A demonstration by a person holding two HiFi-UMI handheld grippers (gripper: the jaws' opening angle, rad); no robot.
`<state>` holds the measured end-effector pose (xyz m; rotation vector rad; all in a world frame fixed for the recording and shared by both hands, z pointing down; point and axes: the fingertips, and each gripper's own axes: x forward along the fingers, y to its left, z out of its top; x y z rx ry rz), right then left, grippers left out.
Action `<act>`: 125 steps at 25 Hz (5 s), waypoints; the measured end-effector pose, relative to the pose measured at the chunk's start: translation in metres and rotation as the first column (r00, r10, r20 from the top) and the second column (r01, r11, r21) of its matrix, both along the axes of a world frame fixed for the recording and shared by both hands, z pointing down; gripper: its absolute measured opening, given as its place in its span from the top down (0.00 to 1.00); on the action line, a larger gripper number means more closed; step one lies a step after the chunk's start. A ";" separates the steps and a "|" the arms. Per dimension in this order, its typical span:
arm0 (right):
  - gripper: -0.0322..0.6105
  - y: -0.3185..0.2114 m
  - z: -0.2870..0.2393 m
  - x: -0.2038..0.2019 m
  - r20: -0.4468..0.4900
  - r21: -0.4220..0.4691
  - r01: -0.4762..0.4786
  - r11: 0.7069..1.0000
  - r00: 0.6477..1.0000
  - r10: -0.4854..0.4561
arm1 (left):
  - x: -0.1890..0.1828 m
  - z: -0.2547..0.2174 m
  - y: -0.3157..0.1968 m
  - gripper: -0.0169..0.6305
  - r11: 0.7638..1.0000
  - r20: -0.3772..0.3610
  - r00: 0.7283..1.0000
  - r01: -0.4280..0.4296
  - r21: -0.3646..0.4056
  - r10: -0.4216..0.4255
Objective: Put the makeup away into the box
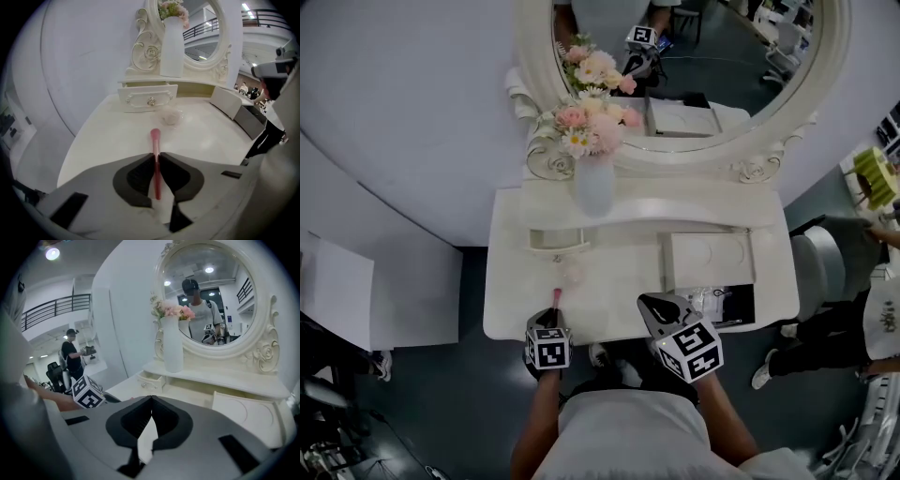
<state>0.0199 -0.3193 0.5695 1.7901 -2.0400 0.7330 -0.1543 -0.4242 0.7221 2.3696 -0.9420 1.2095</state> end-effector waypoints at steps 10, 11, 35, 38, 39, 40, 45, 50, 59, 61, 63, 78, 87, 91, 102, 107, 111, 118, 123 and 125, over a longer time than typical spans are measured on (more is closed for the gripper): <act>0.95 0.020 0.000 0.018 0.017 0.014 -0.091 0.996 0.996 0.091 | 0.010 -0.012 0.001 0.90 0.996 -0.003 0.996 -0.090 0.001 0.090; 0.95 0.021 0.000 0.020 0.019 0.017 -0.098 0.995 0.995 0.098 | 0.011 -0.016 0.001 0.90 0.995 -0.004 0.995 -0.097 0.004 0.097; 0.95 0.112 -0.014 0.107 -0.002 0.031 -0.369 0.929 0.929 0.369 | 0.186 -0.114 0.103 0.90 0.849 -0.216 0.822 -0.521 0.090 0.527; 0.95 0.131 -0.013 0.120 0.003 0.022 -0.414 0.910 0.910 0.414 | 0.211 -0.119 0.126 0.90 0.810 -0.227 0.780 -0.579 0.092 0.583; 0.95 0.137 -0.012 0.124 0.008 0.019 -0.428 0.903 0.904 0.428 | 0.219 -0.120 0.134 0.90 0.797 -0.229 0.766 -0.598 0.092 0.601; 0.95 0.143 -0.012 0.128 0.013 0.015 -0.441 0.897 0.897 0.441 | 0.227 -0.121 0.141 0.90 0.783 -0.230 0.751 -0.616 0.093 0.618; 0.95 0.166 -0.010 0.146 0.019 -0.006 -0.485 0.875 0.875 0.485 | 0.260 -0.127 0.177 0.90 0.709 -0.225 0.679 -0.700 0.086 0.699; 0.95 0.183 -0.009 0.165 0.019 -0.019 -0.515 0.857 0.857 0.515 | 0.282 -0.123 0.204 0.90 0.654 -0.214 0.630 -0.755 0.056 0.746; 0.95 0.203 0.004 0.191 0.033 -0.049 -0.552 0.832 0.832 0.554 | 0.308 -0.076 0.247 0.90 0.507 -0.156 0.515 -0.857 -0.095 0.843; 0.95 0.207 0.005 0.196 0.038 -0.052 -0.559 0.828 0.827 0.561 | 0.312 -0.064 0.253 0.90 0.473 -0.137 0.490 -0.870 -0.138 0.861; 0.95 0.211 0.006 0.200 0.037 -0.057 -0.565 0.823 0.823 0.567 | 0.315 -0.054 0.259 0.90 0.450 -0.124 0.472 -0.877 -0.167 0.873; 0.95 0.227 0.012 0.203 0.045 -0.077 -0.587 0.806 0.806 0.591 | 0.320 -0.044 0.266 0.78 0.490 -0.110 0.513 -0.852 -0.185 0.851; 0.95 0.182 0.004 0.186 0.048 -0.060 -0.501 0.864 0.863 0.504 | 0.315 -0.102 0.189 0.78 0.702 -0.170 0.686 -0.710 0.057 0.707; 0.95 0.149 0.001 0.167 0.049 -0.049 -0.433 0.900 0.899 0.436 | 0.288 -0.123 0.137 0.78 0.801 -0.193 0.777 -0.580 0.148 0.599; 0.95 0.049 0.001 0.110 0.046 -0.032 -0.249 0.968 0.967 0.250 | 0.172 -0.114 0.034 0.73 0.931 -0.159 0.921 -0.334 0.148 0.355; 0.95 0.015 0.007 0.082 0.043 -0.038 -0.196 0.980 0.979 0.198 | 0.132 -0.094 0.002 0.69 0.955 -0.120 0.950 -0.275 0.113 0.288; 0.95 -0.005 0.008 0.063 0.040 -0.043 -0.170 0.984 0.984 0.172 | 0.114 -0.077 -0.014 0.62 0.962 -0.096 0.958 -0.264 0.069 0.270; 0.95 -0.020 0.014 0.056 0.036 -0.061 -0.192 0.979 0.980 0.194 | 0.108 -0.041 -0.026 0.58 0.958 -0.037 0.957 -0.287 0.001 0.286; 0.95 -0.022 0.015 0.052 0.030 -0.070 -0.204 0.977 0.978 0.206 | 0.107 -0.023 -0.030 0.58 0.952 0.009 0.952 -0.306 -0.007 0.306; 0.95 -0.019 0.015 0.056 0.025 -0.075 -0.217 0.973 0.975 0.219 | 0.109 -0.021 -0.032 0.59 0.950 0.026 0.950 -0.312 0.012 0.311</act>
